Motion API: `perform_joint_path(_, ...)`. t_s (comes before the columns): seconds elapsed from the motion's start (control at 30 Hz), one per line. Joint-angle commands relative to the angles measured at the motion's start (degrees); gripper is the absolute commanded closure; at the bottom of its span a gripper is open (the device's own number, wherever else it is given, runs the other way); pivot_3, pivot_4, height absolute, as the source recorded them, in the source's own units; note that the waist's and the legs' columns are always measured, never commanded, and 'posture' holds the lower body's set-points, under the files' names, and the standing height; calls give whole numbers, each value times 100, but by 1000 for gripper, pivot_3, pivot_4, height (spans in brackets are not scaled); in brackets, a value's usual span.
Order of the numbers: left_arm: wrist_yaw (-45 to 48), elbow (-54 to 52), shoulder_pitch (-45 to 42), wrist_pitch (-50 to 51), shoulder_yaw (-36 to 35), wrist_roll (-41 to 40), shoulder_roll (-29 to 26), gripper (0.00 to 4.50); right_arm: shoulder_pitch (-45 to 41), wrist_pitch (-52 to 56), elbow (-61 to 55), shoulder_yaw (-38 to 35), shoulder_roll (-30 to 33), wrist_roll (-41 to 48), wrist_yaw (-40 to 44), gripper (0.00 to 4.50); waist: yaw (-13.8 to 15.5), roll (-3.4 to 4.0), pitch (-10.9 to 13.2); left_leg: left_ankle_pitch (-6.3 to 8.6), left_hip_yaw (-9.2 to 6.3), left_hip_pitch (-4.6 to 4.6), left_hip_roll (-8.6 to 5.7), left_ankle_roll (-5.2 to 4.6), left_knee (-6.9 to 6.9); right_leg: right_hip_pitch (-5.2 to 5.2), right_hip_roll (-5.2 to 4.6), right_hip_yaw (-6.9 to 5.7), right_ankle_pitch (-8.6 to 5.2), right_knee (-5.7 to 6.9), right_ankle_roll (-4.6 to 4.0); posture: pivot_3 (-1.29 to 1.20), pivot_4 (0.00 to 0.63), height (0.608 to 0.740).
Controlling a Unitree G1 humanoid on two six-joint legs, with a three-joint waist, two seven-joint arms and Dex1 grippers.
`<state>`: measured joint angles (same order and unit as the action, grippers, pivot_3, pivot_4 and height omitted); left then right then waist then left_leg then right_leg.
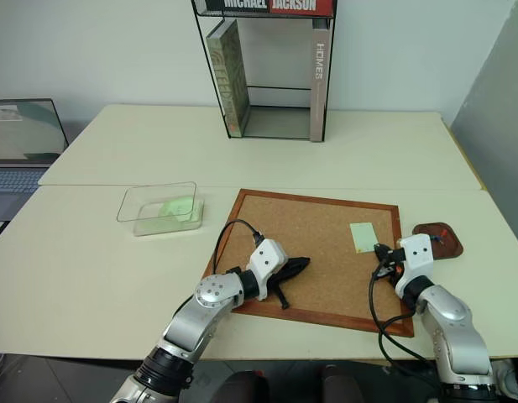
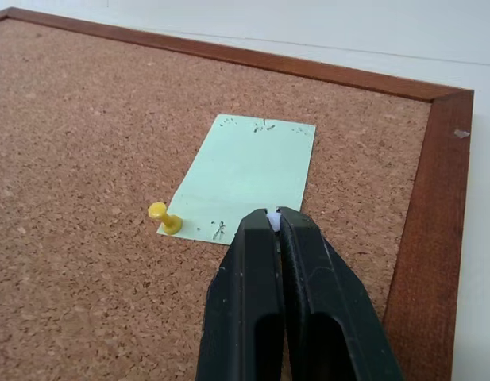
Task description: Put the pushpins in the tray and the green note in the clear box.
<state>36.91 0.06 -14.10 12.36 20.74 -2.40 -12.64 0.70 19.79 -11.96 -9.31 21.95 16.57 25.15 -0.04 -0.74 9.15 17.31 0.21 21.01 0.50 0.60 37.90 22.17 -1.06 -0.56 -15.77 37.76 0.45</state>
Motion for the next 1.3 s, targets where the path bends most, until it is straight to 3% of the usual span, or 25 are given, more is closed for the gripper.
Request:
perform_joint_path(0.03, 34, 227, 170, 209, 155, 128, -69, 4500, -105, -212, -359, -179, -20, 90, -79, 4446, -1, -1, 0, 0, 1, 0, 0, 0, 1, 0, 0, 1, 0, 0, 0, 0, 150, 740)
perform_joint_path(0.33, 26, 224, 180, 214, 151, 133, -74, 4500, -282, -83, -302, -497, 85, 204, -186, 4446, -1, -1, 0, 0, 1, -1, 0, 0, 1, -1, 0, 1, 0, 0, 0, 0, 150, 740)
perform_joint_path(0.6, 5, 240, 167, 199, 146, 139, -60, 4500, -671, -7, 700, -656, 658, -626, -801, 4446, -1, 1, -1, 0, 4, -2, -1, 0, 0, -1, 0, 3, 0, 0, -1, 0, 150, 740)
perform_joint_path(0.97, 10, 217, 183, 207, 155, 150, -83, 4500, -1022, 166, 1475, -682, 939, -1106, -1242, 4446, -2, 4, -3, 0, 8, -3, -1, 0, 1, -1, 1, 7, 0, 3, -1, 0, 150, 740)
perform_joint_path(1.1, 9, 218, 180, 207, 149, 151, -87, 4500, -1064, 211, 1562, -711, 973, -1144, -1289, 3824, -3, 4, -3, 0, 8, -3, -1, 0, 1, -1, 1, 8, 0, 3, -1, 0, 150, 740)
perform_joint_path(1.3, 20, 225, 183, 197, 142, 143, -98, 4500, -1060, 233, 1510, -766, 919, -1028, -1296, 2550, -4, 4, -3, 0, 9, -3, -1, 0, 1, -1, 1, 8, 0, 3, -1, 0, 150, 740)
